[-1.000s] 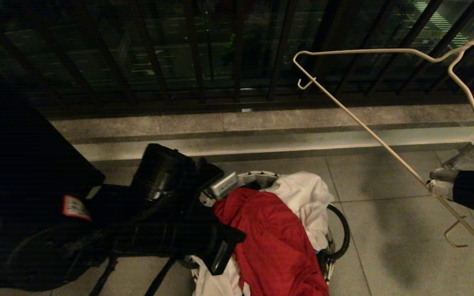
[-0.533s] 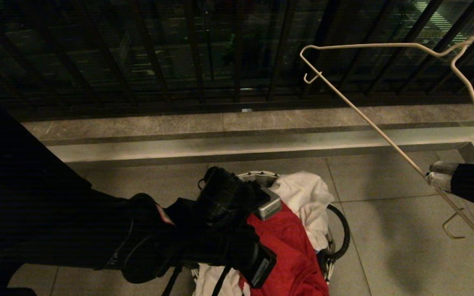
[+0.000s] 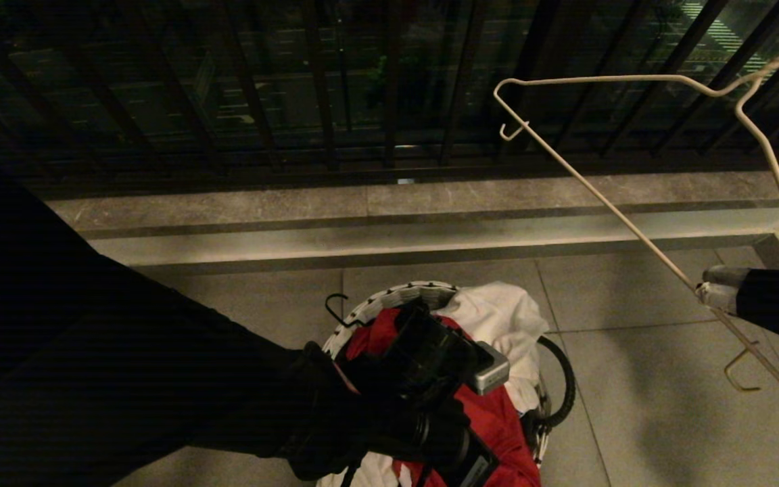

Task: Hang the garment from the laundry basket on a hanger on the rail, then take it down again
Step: Pick up clothes from the basket

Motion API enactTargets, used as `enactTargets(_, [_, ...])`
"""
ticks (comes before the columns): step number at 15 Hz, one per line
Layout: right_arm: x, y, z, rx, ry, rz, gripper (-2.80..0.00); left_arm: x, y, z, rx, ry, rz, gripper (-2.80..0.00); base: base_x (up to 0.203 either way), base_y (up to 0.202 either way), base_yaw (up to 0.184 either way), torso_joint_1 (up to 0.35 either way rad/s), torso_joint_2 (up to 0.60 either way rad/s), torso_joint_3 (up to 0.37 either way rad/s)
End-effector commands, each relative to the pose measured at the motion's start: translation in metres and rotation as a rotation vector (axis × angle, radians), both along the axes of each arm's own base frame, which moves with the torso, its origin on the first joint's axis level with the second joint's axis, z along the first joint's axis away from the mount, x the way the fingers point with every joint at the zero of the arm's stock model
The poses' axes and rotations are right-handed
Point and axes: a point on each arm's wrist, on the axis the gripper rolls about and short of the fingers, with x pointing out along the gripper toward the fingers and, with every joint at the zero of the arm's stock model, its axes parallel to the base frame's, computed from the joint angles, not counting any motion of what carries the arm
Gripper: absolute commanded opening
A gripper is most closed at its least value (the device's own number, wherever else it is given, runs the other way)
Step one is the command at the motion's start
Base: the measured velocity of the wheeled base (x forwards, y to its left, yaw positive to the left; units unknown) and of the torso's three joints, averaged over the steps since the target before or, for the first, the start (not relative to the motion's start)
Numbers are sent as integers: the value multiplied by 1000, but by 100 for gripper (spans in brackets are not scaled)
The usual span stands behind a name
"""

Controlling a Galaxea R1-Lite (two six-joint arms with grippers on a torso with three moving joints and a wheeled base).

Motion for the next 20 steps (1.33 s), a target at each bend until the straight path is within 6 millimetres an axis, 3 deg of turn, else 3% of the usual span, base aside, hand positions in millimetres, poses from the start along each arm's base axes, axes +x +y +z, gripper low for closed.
enactTargets(1, [0,0,0,-1,-2,4,-280,1,-11,-11,25,-9,8,0,0,0,0,0,0,0])
enactTargets(10, [0,0,1,-1,-4,2,-280,-5,-50,-52,91,-246,75,0,0,0,0,0,0,0])
enactTargets(20, [0,0,1,0,-7,2,-280,3,-53,-55,114,-470,143,0,0,0,0,0,0,0])
